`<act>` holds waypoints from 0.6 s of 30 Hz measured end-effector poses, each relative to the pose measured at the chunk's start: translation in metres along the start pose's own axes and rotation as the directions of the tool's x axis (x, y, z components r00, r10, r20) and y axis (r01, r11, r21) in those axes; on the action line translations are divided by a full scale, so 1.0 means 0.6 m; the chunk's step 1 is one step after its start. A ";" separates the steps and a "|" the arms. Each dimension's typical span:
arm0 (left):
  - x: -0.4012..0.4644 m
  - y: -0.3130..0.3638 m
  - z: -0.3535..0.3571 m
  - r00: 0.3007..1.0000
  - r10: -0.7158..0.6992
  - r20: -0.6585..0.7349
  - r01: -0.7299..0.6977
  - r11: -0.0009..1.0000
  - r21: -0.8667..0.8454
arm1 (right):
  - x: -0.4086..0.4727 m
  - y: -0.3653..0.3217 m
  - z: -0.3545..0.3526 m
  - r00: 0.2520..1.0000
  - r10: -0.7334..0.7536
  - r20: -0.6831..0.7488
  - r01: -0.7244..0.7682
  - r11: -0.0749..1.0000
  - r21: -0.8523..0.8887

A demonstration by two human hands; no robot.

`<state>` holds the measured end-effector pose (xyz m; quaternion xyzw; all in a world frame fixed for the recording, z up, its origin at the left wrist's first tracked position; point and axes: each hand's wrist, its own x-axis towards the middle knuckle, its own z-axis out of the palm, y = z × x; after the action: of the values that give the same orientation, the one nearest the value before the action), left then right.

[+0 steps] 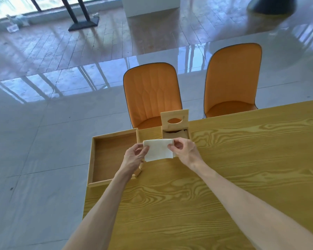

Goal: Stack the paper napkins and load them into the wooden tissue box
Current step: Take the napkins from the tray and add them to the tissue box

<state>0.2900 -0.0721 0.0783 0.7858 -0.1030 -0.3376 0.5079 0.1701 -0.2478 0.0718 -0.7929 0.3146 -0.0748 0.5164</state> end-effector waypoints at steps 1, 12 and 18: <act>-0.001 0.006 0.015 1.000 0.006 0.007 -0.006 1.000 0.002 | -0.003 0.006 -0.013 1.000 0.007 -0.011 -0.007 1.000 0.004; 0.030 0.035 0.130 0.993 -0.024 -0.115 0.029 0.999 0.043 | 0.020 0.051 -0.103 0.992 0.064 -0.112 -0.069 0.997 -0.045; 0.063 0.046 0.142 0.971 -0.027 -0.236 0.054 0.992 0.112 | 0.059 0.056 -0.094 0.989 0.081 -0.125 -0.095 0.989 -0.109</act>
<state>0.2695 -0.1662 0.0643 0.8507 -0.0460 -0.2461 0.4622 0.1587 -0.3206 0.0610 -0.8007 0.3838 -0.0811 0.4528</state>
